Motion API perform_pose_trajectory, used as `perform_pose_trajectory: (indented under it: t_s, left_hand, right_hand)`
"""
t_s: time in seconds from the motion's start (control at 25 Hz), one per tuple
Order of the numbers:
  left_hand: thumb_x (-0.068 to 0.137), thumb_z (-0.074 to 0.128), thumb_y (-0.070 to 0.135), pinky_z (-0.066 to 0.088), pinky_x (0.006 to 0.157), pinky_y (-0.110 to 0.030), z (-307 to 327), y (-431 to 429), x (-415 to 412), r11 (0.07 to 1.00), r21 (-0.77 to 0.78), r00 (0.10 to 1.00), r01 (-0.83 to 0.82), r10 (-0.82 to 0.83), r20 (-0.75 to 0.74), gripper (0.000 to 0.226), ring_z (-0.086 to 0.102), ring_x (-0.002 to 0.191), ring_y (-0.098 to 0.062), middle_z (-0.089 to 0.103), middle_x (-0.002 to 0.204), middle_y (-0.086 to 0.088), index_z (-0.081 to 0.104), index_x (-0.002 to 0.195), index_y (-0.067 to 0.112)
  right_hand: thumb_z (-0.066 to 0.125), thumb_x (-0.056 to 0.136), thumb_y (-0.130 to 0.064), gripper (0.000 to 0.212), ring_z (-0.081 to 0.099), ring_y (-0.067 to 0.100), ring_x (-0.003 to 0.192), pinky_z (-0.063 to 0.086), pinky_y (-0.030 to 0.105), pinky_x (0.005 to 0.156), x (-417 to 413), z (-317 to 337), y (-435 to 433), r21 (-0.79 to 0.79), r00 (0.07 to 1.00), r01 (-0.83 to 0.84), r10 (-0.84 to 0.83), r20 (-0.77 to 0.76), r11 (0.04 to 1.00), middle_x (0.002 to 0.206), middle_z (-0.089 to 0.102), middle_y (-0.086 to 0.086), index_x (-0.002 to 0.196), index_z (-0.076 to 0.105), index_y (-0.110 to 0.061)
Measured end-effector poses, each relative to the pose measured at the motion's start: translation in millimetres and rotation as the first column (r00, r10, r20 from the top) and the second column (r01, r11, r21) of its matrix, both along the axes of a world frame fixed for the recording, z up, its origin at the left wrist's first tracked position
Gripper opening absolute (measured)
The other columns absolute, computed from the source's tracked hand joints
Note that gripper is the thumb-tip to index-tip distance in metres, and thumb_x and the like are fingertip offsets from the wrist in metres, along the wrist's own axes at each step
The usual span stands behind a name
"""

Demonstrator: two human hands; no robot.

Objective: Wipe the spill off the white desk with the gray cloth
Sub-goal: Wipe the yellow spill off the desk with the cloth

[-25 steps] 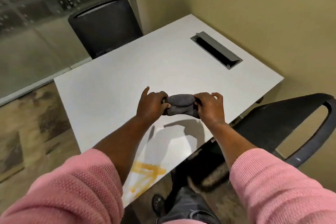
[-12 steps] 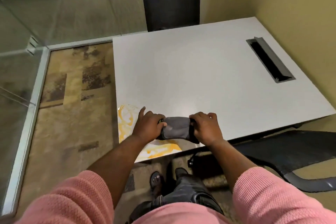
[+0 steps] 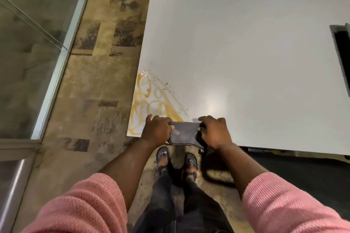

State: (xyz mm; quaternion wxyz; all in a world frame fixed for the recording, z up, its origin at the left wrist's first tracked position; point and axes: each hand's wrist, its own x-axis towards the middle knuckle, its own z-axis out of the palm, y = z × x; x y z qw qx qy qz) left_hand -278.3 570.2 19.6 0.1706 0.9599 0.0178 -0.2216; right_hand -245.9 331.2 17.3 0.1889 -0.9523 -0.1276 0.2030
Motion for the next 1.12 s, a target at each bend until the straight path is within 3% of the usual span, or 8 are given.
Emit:
perform_pose_trajectory:
  t_s: [0.16, 0.28, 0.44, 0.6, 0.72, 0.88, 1.12]
  left_hand:
    - [0.096, 0.063, 0.032, 0.020, 0.122, -0.056, -26.2, -9.3, 1.0, 0.992, 0.071, 0.973, -0.100, 0.082, 0.217, 0.037, 0.052, 0.132, -0.030, 0.063, 0.135, -0.008, 0.064, 0.130, 0.017]
    - [0.093, 0.067, 0.031, 0.028, 0.120, -0.059, -38.8, -38.3, -7.5, 0.998, 0.005, 0.934, 0.063, -0.061, 0.353, 0.052, 0.041, 0.145, -0.036, 0.045, 0.155, -0.016, 0.056, 0.139, 0.010]
    - [0.100, 0.045, 0.057, 0.013, 0.127, -0.056, -57.1, -84.3, -17.4, 0.966, 0.005, 0.945, 0.258, -0.253, 0.205, 0.076, 0.011, 0.159, -0.029, 0.015, 0.171, -0.011, 0.027, 0.161, 0.017]
    - [0.097, 0.030, 0.073, 0.002, 0.126, -0.061, -81.7, -88.6, -10.0, 0.927, 0.124, 0.914, 0.355, -0.372, 0.162, 0.085, -0.005, 0.160, -0.027, 0.001, 0.172, -0.008, 0.005, 0.164, 0.027]
    - [0.097, 0.029, 0.076, -0.003, 0.125, -0.063, -94.9, -79.5, -7.8, 0.912, 0.127, 0.894, 0.390, -0.408, 0.187, 0.082, -0.006, 0.159, -0.028, 0.000, 0.173, -0.005, 0.007, 0.163, 0.033]
    - [0.097, 0.033, 0.075, 0.004, 0.124, -0.064, -103.4, -86.4, -25.9, 0.960, 0.099, 0.933, 0.261, -0.277, 0.229, 0.078, 0.002, 0.160, -0.028, 0.006, 0.173, -0.002, 0.013, 0.162, 0.038]
    - [0.099, 0.034, 0.071, 0.005, 0.126, -0.059, -108.6, -70.3, -32.4, 0.964, 0.108, 0.930, 0.242, -0.262, 0.258, 0.073, 0.006, 0.160, -0.026, 0.009, 0.172, -0.002, 0.018, 0.162, 0.038]
  right_hand:
    - [0.059, 0.097, -0.023, 0.039, 0.063, 0.032, 0.118, 0.036, 0.043, 0.107, 22.1, -24.2, 2.6, 0.035, 0.997, -0.065, 0.063, 0.042, 0.997, 0.133, 0.069, 0.004, 0.135, 0.065, -0.022]
    - [0.054, 0.096, -0.028, 0.036, 0.066, 0.030, 0.119, 0.045, 0.040, 0.105, 35.4, -42.5, -8.4, 0.154, 0.992, -0.076, 0.059, 0.112, 0.985, 0.130, 0.072, 0.003, 0.129, 0.070, -0.022]
    - [0.034, 0.094, -0.033, 0.062, 0.047, 0.032, 0.145, 0.036, 0.052, 0.118, 42.6, -55.8, -35.1, 0.147, 0.992, -0.086, 0.070, 0.109, 0.985, 0.156, 0.053, 0.012, 0.149, 0.055, -0.013]
    - [0.026, 0.095, -0.032, 0.069, 0.027, 0.035, 0.157, 0.022, 0.061, 0.125, 44.3, -75.0, -56.0, 0.040, 0.976, -0.188, 0.183, 0.116, 0.981, 0.169, 0.031, 0.012, 0.160, 0.037, -0.012]
    - [0.029, 0.100, -0.033, 0.066, 0.022, 0.035, 0.159, 0.015, 0.062, 0.126, 48.2, -91.3, -59.5, 0.040, 0.954, -0.272, 0.264, 0.139, 0.961, 0.171, 0.026, 0.012, 0.162, 0.032, -0.012]
    - [0.030, 0.104, -0.046, 0.065, 0.018, 0.031, 0.160, 0.007, 0.058, 0.128, 52.9, -109.9, -53.8, 0.045, 0.913, -0.389, 0.378, 0.152, 0.920, 0.173, 0.023, 0.007, 0.163, 0.031, -0.018]
    - [0.041, 0.105, -0.037, 0.064, 0.016, 0.029, 0.161, 0.006, 0.058, 0.129, 61.3, -120.2, -41.4, 0.006, 0.890, -0.414, 0.403, 0.215, 0.910, 0.174, 0.020, 0.006, 0.165, 0.026, -0.019]
